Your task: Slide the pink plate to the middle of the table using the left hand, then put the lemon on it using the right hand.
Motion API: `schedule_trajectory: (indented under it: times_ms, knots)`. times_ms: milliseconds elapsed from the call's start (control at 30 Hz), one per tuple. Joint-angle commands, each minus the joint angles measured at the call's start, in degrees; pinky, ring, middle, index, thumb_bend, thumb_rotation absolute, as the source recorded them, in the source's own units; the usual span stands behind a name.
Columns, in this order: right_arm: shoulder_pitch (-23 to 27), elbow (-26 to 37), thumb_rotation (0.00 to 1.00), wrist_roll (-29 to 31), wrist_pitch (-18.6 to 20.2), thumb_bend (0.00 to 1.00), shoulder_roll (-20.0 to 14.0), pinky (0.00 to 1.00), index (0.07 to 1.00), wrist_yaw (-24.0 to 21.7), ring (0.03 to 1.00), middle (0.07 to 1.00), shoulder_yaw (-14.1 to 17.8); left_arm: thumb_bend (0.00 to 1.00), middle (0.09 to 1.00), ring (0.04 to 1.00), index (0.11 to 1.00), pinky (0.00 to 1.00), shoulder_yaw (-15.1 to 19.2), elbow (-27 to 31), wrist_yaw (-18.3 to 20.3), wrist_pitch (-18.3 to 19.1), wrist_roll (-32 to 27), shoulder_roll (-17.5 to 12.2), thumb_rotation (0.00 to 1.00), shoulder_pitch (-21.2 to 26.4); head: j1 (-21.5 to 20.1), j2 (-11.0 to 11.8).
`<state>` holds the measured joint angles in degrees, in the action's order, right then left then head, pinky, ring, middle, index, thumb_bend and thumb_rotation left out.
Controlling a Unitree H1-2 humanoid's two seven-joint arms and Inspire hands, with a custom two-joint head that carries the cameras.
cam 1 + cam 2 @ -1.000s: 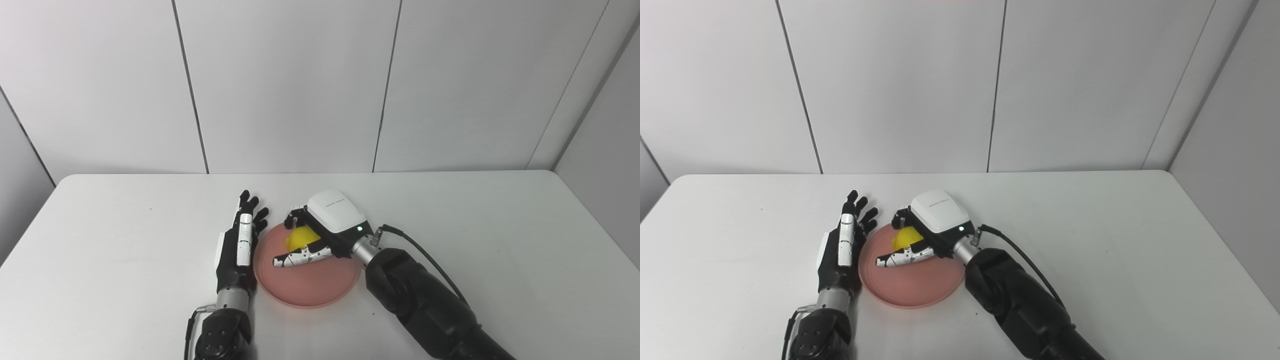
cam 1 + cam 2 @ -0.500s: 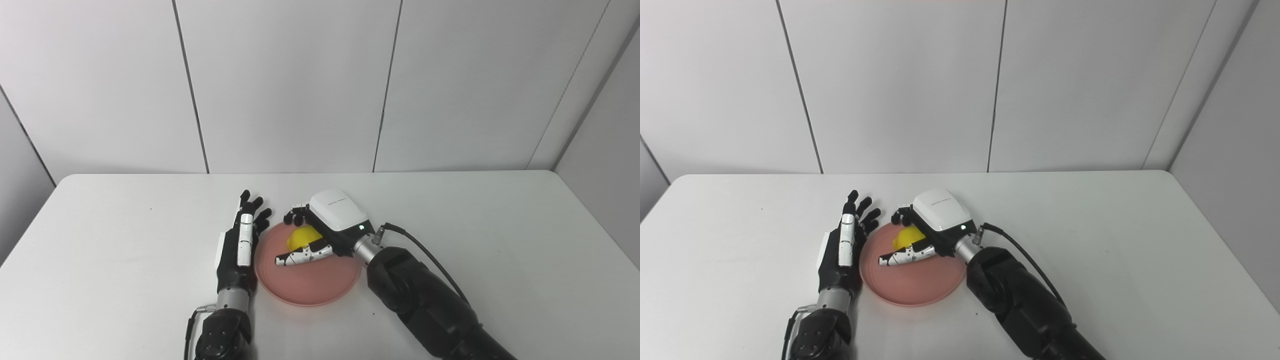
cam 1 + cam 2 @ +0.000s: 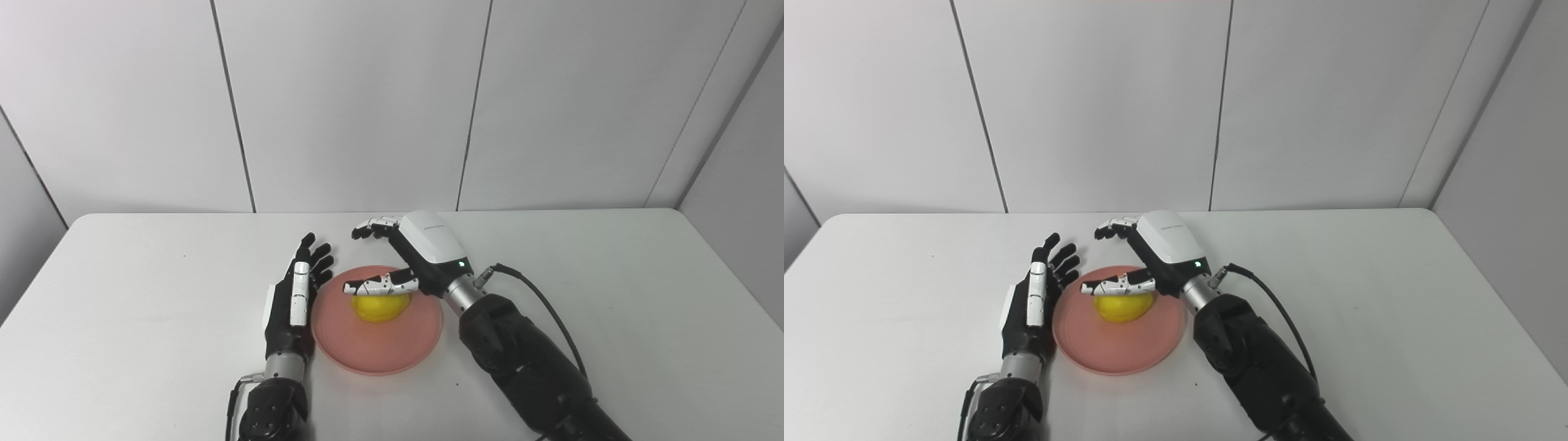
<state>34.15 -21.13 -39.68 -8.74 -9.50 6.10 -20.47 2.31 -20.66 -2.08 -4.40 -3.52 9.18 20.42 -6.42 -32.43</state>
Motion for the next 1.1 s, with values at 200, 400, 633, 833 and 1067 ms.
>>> schedule_trajectory:
  times_ms: [200, 400, 633, 833, 1067]
  knots:
    - [0.3, 0.9, 0.85, 11.5, -4.6, 0.93, 2.5, 0.67, 0.734, 1.2, 0.751, 0.769, 6.1, 0.75, 0.867, 0.840, 0.888, 0.83, 1.1, -3.4, -1.0, 3.0, -1.4, 0.3, 0.93, -1.7, -0.1, 0.1]
    - [-1.1, 0.6, 0.93, 21.3, -4.1, 0.94, 5.2, 0.77, 0.783, -0.1, 0.844, 0.850, 11.0, 0.76, 0.864, 0.841, 0.886, 0.85, 1.6, -3.3, -1.6, 2.9, -1.9, 0.8, 0.90, -1.3, 0.2, 0.0]
    - [-3.4, -2.1, 1.00, 29.2, -4.0, 0.84, 7.3, 0.81, 0.859, -0.5, 0.852, 0.864, 16.0, 0.77, 0.871, 0.844, 0.896, 0.87, 2.8, -4.2, -2.1, 1.2, -1.6, 0.0, 0.95, 0.3, 0.5, 0.1]
    - [-4.9, -3.7, 1.00, 38.4, -2.2, 0.92, 8.8, 0.88, 0.881, -3.0, 0.868, 0.880, 20.5, 0.76, 0.891, 0.866, 0.926, 0.90, 4.6, -5.0, -2.6, 1.2, -2.0, -1.6, 0.99, 3.1, 0.5, 0.1]
    - [-6.2, -3.3, 1.00, 44.9, 0.8, 0.89, 10.8, 0.92, 0.907, -3.6, 0.893, 0.903, 24.1, 0.78, 0.931, 0.921, 0.952, 0.97, 5.0, -7.7, -2.3, -0.9, -1.3, -4.1, 0.96, 6.3, 0.4, -0.1]
